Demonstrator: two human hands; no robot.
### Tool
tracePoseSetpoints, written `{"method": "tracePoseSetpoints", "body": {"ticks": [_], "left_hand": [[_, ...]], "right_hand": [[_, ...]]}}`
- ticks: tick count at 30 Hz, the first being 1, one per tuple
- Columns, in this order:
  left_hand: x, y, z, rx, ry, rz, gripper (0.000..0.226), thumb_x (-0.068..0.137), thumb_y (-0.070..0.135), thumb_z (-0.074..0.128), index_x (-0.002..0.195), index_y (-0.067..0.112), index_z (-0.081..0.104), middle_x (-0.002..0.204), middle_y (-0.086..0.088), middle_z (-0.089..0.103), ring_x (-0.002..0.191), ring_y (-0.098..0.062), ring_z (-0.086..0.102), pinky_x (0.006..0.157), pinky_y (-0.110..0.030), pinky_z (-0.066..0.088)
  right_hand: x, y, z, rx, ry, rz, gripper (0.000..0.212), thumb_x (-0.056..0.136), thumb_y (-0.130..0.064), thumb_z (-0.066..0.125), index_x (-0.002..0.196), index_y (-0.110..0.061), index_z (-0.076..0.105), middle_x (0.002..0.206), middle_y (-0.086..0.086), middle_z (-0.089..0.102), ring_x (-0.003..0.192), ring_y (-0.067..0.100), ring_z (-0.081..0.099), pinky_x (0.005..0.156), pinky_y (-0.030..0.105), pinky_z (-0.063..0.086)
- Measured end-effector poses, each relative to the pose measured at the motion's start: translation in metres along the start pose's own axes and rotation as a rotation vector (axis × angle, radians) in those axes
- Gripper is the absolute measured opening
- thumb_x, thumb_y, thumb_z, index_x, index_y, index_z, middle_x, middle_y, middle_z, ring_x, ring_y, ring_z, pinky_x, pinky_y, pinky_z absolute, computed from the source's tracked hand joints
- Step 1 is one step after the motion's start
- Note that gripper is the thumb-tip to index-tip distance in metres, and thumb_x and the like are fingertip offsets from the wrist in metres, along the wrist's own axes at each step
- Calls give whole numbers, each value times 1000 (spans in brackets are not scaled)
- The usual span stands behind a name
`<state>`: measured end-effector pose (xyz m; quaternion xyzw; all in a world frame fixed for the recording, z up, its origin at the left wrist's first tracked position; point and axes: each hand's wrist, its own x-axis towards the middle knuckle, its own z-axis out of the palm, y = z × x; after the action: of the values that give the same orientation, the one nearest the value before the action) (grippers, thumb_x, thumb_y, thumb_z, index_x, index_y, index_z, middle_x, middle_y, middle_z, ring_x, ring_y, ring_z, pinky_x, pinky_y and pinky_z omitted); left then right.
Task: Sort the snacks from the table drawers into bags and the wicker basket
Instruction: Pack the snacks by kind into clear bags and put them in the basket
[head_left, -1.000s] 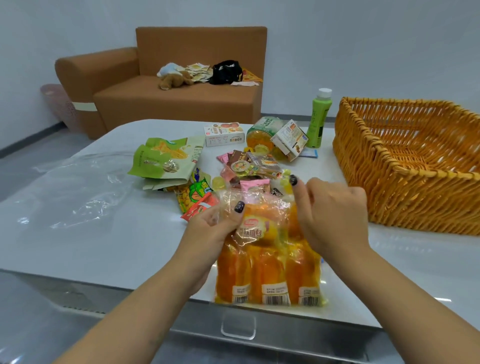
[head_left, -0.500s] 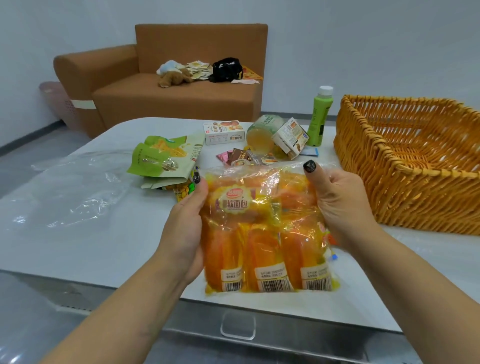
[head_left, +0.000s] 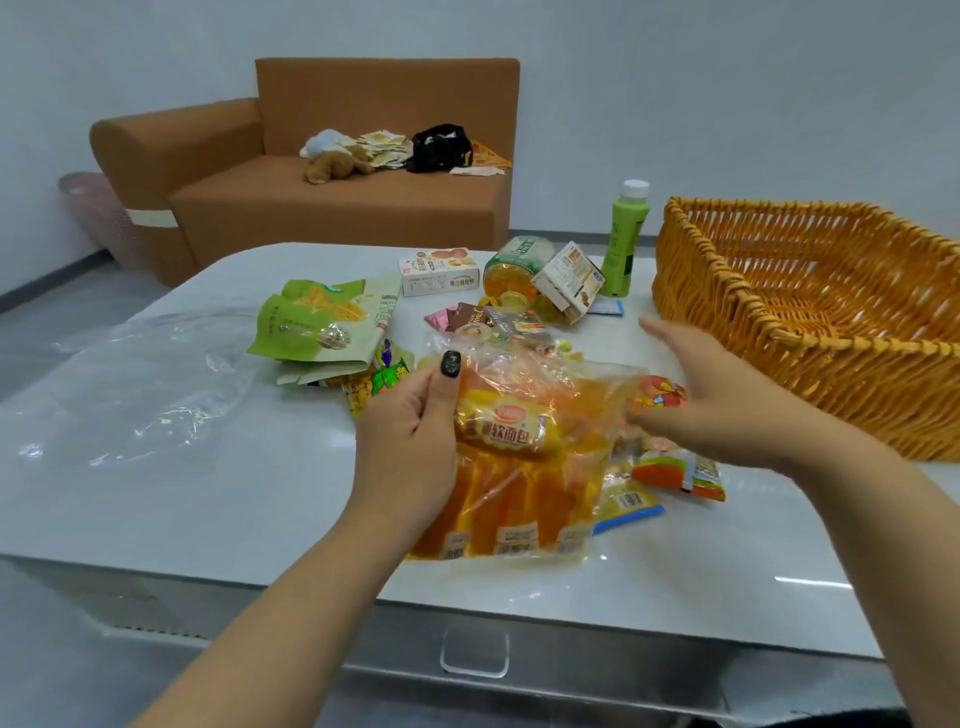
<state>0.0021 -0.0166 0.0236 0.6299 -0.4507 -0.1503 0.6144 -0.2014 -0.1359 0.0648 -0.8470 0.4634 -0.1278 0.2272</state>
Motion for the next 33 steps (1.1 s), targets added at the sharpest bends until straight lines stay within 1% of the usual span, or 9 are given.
{"method": "tracePoseSetpoints", "body": {"ticks": [2, 4, 6, 7, 9, 13, 20, 27, 33], "left_hand": [[-3, 2, 3, 56, -23, 120, 61, 98, 52, 39, 80, 0, 63, 72, -20, 64, 72, -38, 59, 62, -58, 49], [-8, 8, 9, 61, -59, 193, 52, 96, 48, 39, 74, 6, 62, 65, -14, 61, 65, -33, 57, 57, -53, 47], [-14, 13, 13, 34, -80, 237, 39, 97, 40, 41, 68, 21, 60, 60, -1, 60, 56, -17, 54, 51, -38, 47], [-16, 14, 14, 10, -82, 238, 37, 98, 37, 42, 66, 27, 57, 59, 6, 59, 54, -10, 53, 48, -26, 44], [-17, 16, 14, -62, -86, 173, 38, 100, 40, 42, 68, 29, 59, 59, 14, 61, 57, -1, 55, 51, -14, 43], [-11, 19, 7, -260, -92, -47, 33, 91, 43, 44, 86, 24, 71, 83, 6, 75, 82, -10, 71, 67, -27, 59], [-5, 18, -7, -506, -103, -348, 27, 98, 25, 47, 89, 15, 70, 84, -4, 76, 76, -17, 74, 59, -30, 59], [-5, 19, -12, -555, -152, -383, 31, 78, 34, 55, 93, 10, 68, 82, -8, 76, 72, -18, 73, 55, -29, 58], [-3, 24, -15, -495, -166, -377, 27, 97, 28, 49, 95, 12, 70, 87, -8, 76, 77, -19, 74, 60, -31, 60]], "right_hand": [[-10, -15, 1, 5, 304, -182, 71, 85, -18, 62, 148, -23, 30, 151, -5, 32, 133, 3, 28, 104, 19, 21], [-17, -35, 8, 75, 523, -288, 49, 88, -28, 47, 136, -22, 47, 135, -4, 50, 119, 2, 40, 98, 22, 32], [-19, -50, 25, 30, 582, -295, 40, 92, -39, 33, 112, -21, 62, 104, -1, 63, 96, 10, 55, 75, 26, 43], [-18, -53, 35, -36, 599, -289, 43, 94, -45, 26, 94, -22, 62, 85, -2, 61, 80, 16, 57, 61, 27, 39], [-15, -54, 50, -127, 643, -286, 55, 93, -56, 17, 71, -20, 52, 63, -3, 51, 59, 23, 51, 50, 30, 24], [-9, -44, 52, -207, 718, -369, 73, 94, -62, 8, 70, -14, 58, 59, 2, 52, 53, 22, 47, 47, 31, 30], [-7, -34, 46, -133, 762, -476, 72, 95, -63, 9, 58, -12, 45, 46, 0, 38, 39, 18, 34, 40, 26, 23], [-7, -34, 48, -16, 716, -579, 70, 94, -67, 13, 58, -15, 43, 46, -1, 37, 39, 17, 33, 41, 25, 22], [-8, -33, 49, 21, 703, -565, 59, 94, -65, 13, 61, -22, 36, 49, -8, 29, 42, 12, 27, 46, 22, 16]]}}
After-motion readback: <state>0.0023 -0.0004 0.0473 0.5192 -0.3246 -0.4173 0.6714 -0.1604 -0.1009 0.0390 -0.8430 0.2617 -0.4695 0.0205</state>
